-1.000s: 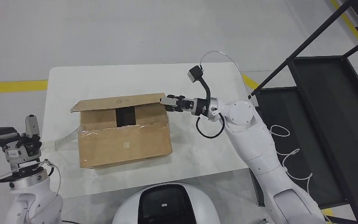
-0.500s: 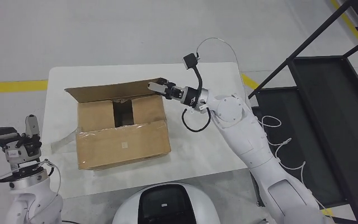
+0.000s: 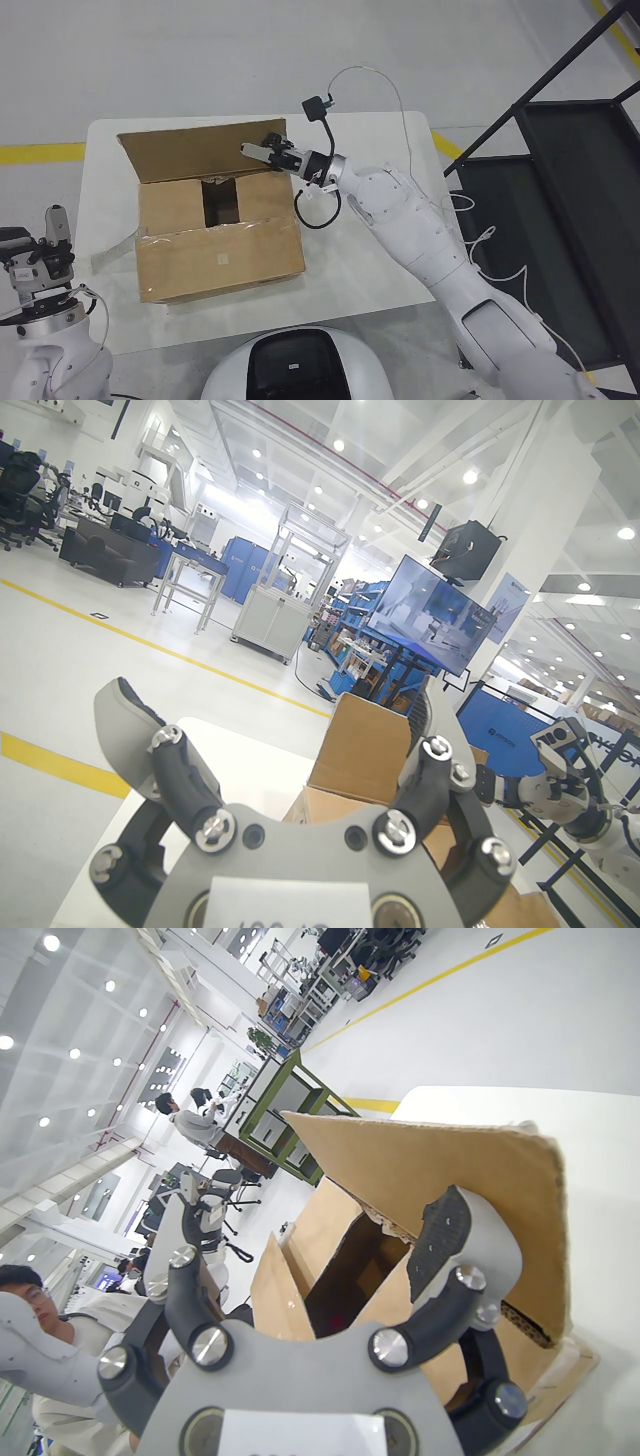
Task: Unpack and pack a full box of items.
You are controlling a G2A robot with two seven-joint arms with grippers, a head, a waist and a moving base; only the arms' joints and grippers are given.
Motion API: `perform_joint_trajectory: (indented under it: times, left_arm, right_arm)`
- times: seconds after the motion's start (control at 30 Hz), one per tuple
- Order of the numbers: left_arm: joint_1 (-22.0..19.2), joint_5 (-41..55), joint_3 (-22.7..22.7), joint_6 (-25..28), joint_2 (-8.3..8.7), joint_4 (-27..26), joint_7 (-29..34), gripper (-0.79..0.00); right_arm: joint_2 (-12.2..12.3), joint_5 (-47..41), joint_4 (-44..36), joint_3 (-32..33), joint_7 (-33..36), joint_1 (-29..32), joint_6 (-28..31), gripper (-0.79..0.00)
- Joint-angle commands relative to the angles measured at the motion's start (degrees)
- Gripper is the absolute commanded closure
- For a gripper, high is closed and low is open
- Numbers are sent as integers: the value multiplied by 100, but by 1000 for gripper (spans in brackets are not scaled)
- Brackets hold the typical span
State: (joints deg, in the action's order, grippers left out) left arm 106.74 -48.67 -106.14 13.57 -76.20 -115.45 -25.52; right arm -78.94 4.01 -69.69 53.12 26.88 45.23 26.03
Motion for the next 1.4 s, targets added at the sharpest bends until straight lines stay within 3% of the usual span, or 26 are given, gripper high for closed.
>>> perform_joint_trajectory:
  times: [0.0, 0.4, 0.67, 0.87, 1.17, 1.37]
  left_arm:
    - [0, 0, 0, 0, 0, 0, 0, -785]
    - [0, 0, 0, 0, 0, 0, 0, -785]
    - [0, 0, 0, 0, 0, 0, 0, -785]
    - [0, 0, 0, 0, 0, 0, 0, -785]
    - [0, 0, 0, 0, 0, 0, 0, -785]
    - [0, 0, 0, 0, 0, 0, 0, -785]
  right_arm:
    - [-52, -14, 260, -73, -106, -161, -39, -785]
    - [-413, -418, 1853, -474, -204, -984, -70, -730]
    - [-628, -492, 2520, -736, 108, -1292, -312, -696]
    - [-675, -674, 2725, -668, 311, -1317, 183, -708]
    - [-324, -286, 1872, -59, 543, -669, 1064, -751]
    - [22, 135, 503, 538, 1028, 243, 699, -736]
